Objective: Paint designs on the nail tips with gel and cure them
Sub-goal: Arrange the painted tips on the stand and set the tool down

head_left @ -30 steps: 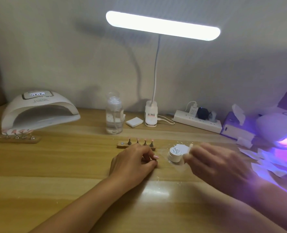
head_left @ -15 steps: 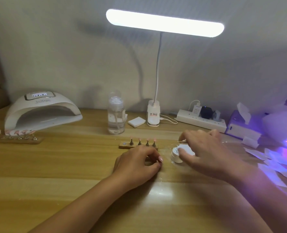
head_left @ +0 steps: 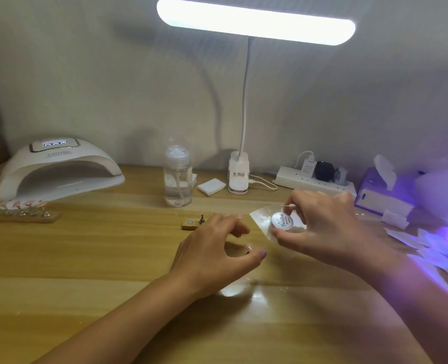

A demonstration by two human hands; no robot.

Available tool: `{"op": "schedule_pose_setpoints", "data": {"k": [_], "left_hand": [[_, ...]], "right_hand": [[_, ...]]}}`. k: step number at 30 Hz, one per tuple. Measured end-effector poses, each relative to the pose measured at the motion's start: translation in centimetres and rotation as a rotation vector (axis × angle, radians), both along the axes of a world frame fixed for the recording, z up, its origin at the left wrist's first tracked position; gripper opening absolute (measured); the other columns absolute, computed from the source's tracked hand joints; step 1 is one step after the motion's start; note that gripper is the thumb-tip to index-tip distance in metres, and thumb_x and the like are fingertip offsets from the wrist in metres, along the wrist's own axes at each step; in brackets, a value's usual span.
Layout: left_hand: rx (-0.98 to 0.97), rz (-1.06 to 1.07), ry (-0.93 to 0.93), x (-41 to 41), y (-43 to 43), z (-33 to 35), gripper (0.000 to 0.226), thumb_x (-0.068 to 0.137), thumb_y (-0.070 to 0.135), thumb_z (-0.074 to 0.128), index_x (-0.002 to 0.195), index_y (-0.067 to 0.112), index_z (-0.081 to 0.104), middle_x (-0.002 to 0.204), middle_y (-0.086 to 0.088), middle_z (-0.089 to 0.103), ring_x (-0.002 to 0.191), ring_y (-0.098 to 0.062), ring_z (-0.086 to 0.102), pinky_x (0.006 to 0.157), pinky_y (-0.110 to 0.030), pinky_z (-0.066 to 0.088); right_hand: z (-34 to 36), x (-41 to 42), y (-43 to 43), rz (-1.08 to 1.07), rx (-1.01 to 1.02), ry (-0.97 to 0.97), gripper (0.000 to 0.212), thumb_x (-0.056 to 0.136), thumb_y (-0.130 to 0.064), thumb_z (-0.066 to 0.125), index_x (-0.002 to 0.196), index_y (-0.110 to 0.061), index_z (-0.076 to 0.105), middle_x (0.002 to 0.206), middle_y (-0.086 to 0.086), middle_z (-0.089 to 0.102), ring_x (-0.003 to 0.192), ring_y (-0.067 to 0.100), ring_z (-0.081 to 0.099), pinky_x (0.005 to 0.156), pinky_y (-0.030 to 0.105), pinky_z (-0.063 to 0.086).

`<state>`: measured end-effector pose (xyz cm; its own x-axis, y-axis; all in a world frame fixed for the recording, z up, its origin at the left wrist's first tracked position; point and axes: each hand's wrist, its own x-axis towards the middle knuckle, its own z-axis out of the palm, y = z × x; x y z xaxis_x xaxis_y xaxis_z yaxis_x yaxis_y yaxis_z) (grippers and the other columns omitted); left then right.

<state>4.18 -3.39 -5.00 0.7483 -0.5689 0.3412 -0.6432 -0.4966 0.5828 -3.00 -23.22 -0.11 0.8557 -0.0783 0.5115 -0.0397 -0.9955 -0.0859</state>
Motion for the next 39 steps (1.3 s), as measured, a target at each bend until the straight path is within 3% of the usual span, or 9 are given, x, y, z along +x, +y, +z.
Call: {"op": "schedule_pose_setpoints", "data": {"k": [3,7,11,16,18,23,27,30,39], "left_hand": [[-0.023,-0.039,-0.127,-0.4,-0.4,0.1,0.041,0.075,0.066,0.057,0.11,0.043,0.058,0.107,0.024,0.051,0.103,0.006,0.049,0.077,-0.021,0.047],[0.172,-0.14,-0.246,-0.8,-0.9,0.2,0.057,0.082,0.072,0.037,0.119,0.036,0.061,0.12,0.022,0.05,0.108,-0.002,0.033,0.095,-0.027,0.035],[0.266,-0.186,-0.148,-0.8,-1.1,0.4,0.069,0.082,0.075,0.015,0.115,0.037,0.061,0.122,0.025,0.054,0.114,-0.005,0.03,0.097,-0.034,0.024],[0.259,-0.187,-0.088,-0.3,-1.2,0.8,0.073,0.081,0.076,0.008,0.106,0.035,0.062,0.105,0.021,0.06,0.106,-0.007,0.032,0.094,-0.036,0.022],[0.25,-0.191,-0.089,-0.3,-1.3,0.6,0.073,0.08,0.077,0.008,0.106,0.035,0.062,0.104,0.021,0.06,0.106,-0.007,0.033,0.094,-0.035,0.021],[0.109,-0.168,-0.028,-0.3,-1.6,0.5,0.065,0.079,0.075,0.017,0.105,0.038,0.063,0.099,0.023,0.059,0.105,0.0,0.035,0.091,-0.031,0.018],[-0.007,-0.113,-0.112,-0.2,-1.8,0.8,0.044,0.082,0.066,0.048,0.115,0.04,0.06,0.102,0.03,0.055,0.103,0.002,0.044,0.089,-0.027,0.021],[-0.117,-0.091,-0.057,-0.4,-2.0,1.1,0.041,0.076,0.058,0.07,0.112,0.041,0.06,0.108,0.026,0.062,0.097,0.0,0.052,0.095,-0.033,0.034],[-0.248,-0.085,-0.064,-0.7,-1.8,2.0,0.033,0.078,0.053,0.069,0.106,0.036,0.065,0.098,0.019,0.064,0.086,-0.002,0.055,0.084,-0.036,0.048]], "right_hand": [[-0.4,0.1,-0.1,-0.026,-0.045,0.09,0.03,0.077,-0.059,0.061,0.087,-0.033,0.049,0.079,-0.018,0.05,0.082,0.008,0.049,0.068,0.038,0.012],[-1.2,0.3,-0.3,-0.034,-0.04,0.177,0.033,0.077,-0.065,0.058,0.089,-0.036,0.049,0.078,-0.022,0.046,0.084,0.006,0.044,0.067,0.038,0.011],[-1.3,0.2,-0.4,0.006,-0.026,0.198,0.03,0.079,-0.059,0.062,0.094,-0.038,0.047,0.077,-0.026,0.042,0.084,0.003,0.04,0.067,0.037,0.011],[0.1,-0.4,-1.0,0.039,0.06,0.241,0.025,0.08,-0.052,0.066,0.097,-0.04,0.051,0.076,-0.022,0.045,0.075,-0.013,0.04,0.072,0.035,0.017],[1.1,-0.7,-1.5,-0.005,0.121,0.205,0.025,0.08,-0.052,0.067,0.096,-0.035,0.057,0.075,-0.018,0.05,0.074,-0.01,0.045,0.074,0.034,0.019],[2.8,-1.3,-1.9,-0.032,0.281,0.176,0.029,0.076,-0.056,0.067,0.091,-0.033,0.059,0.079,-0.013,0.064,0.083,-0.002,0.056,0.082,0.035,0.028],[2.3,-1.1,-0.3,0.041,0.27,0.203,0.034,0.075,-0.062,0.064,0.088,-0.032,0.057,0.085,-0.016,0.065,0.088,-0.001,0.056,0.089,0.039,0.036],[2.0,-1.0,0.7,0.081,0.276,0.132,0.035,0.077,-0.063,0.063,0.086,-0.03,0.057,0.084,-0.018,0.062,0.084,-0.004,0.054,0.081,0.036,0.033],[2.1,-1.1,2.6,0.148,0.305,-0.006,0.034,0.08,-0.055,0.067,0.085,-0.023,0.061,0.074,-0.019,0.057,0.069,-0.009,0.047,0.071,0.031,0.026]]}}
